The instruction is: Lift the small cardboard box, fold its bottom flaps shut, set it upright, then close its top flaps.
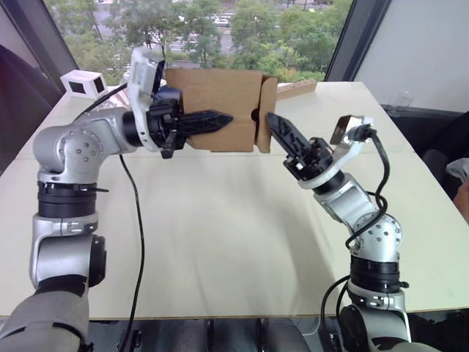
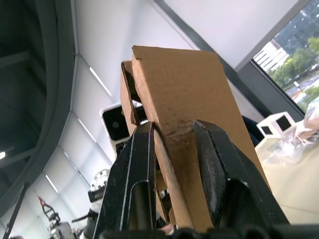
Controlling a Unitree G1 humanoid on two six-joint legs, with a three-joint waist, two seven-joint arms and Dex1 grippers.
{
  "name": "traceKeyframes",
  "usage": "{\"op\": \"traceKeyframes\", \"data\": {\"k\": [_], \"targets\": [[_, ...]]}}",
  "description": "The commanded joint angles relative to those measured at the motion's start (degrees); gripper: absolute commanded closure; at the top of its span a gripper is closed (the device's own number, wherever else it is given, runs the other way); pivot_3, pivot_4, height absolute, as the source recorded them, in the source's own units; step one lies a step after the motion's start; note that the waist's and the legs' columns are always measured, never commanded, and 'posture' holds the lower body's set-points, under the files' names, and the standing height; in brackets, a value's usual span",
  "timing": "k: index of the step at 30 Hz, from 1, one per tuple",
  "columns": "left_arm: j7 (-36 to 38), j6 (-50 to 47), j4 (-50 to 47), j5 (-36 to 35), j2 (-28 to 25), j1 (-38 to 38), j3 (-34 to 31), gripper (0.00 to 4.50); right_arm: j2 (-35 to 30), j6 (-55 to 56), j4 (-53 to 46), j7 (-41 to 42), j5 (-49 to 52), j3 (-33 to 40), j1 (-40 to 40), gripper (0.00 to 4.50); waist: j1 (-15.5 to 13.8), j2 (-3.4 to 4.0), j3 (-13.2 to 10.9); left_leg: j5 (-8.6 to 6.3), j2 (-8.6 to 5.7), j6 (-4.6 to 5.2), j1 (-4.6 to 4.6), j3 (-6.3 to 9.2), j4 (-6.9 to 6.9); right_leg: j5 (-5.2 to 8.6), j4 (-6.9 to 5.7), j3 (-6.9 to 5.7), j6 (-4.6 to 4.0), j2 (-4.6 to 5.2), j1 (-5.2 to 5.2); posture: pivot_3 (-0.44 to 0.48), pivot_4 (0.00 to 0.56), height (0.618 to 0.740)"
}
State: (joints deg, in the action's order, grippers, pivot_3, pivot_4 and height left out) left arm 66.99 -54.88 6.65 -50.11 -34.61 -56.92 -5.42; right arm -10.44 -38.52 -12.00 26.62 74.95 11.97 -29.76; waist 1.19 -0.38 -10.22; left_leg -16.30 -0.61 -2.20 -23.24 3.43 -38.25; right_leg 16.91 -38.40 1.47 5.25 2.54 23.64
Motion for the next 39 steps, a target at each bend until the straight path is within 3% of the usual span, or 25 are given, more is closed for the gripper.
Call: {"op": "traceKeyframes", "data": {"k": [1, 19, 31, 34, 35, 39], "targets": [[-0.22, 0.08, -1.72, -1.42, 0.11, -0.15, -1.96, 4.50, 0.42, 0.69, -1.25, -0.11, 0.01, 0.27, -1.06, 3.28, 0.00, 0.00, 0.00, 0.00, 0.00, 0.00, 0.00, 0.00, 0.00, 0.00, 0.00, 0.00, 0.00, 0.00, 0.00, 0.000, 0.150, 0.740], [-1.53, 0.68, -1.14, -1.07, 1.91, -0.32, -1.86, 4.50, 4.46, -0.86, -7.03, -2.31, 0.65, -5.14, 0.54, 3.28, 0.01, 0.00, 0.00, 0.00, 0.00, -0.01, 0.00, 0.00, 0.00, 0.00, -0.03, 0.00, 0.00, 0.00, 0.02, 0.000, 0.150, 0.740], [-1.59, 0.86, -0.60, -0.67, 2.52, -0.63, -2.04, 4.50, 5.74, -1.12, -8.45, -4.03, 2.64, -4.93, 2.23, 3.28, 0.03, 0.01, 0.00, 0.00, -0.01, -0.01, 0.00, 0.00, 0.00, 0.00, -0.04, 0.00, 0.00, 0.00, 0.02, 0.000, 0.150, 0.740], [-1.61, 0.80, -0.59, -0.69, 2.53, -0.66, -2.12, 4.50, 5.99, -0.74, -8.11, -4.30, 2.96, -4.50, 2.48, 3.99, 0.02, 0.01, 0.00, 0.01, -0.01, -0.01, 0.00, 0.00, 0.00, 0.00, -0.04, 0.00, 0.00, 0.00, 0.02, 0.000, 0.150, 0.740], [-1.63, 0.75, -0.62, -0.72, 2.53, -0.65, -2.16, 4.50, 6.08, -0.54, -7.99, -4.37, 3.01, -4.41, 2.49, 4.41, 0.02, 0.01, 0.00, 0.00, -0.01, -0.01, 0.00, 0.00, 0.00, 0.00, -0.04, 0.01, 0.00, 0.00, 0.02, 0.000, 0.150, 0.740], [-1.74, 0.59, -0.82, -0.85, 2.52, -0.51, -2.24, 4.50, 6.28, 0.00, -7.75, -4.31, 3.10, -4.27, 2.50, 4.48, 0.02, 0.01, 0.00, 0.01, -0.01, -0.01, 0.00, 0.00, 0.00, 0.00, -0.04, 0.01, 0.00, 0.00, 0.02, 0.000, 0.150, 0.740]]}}
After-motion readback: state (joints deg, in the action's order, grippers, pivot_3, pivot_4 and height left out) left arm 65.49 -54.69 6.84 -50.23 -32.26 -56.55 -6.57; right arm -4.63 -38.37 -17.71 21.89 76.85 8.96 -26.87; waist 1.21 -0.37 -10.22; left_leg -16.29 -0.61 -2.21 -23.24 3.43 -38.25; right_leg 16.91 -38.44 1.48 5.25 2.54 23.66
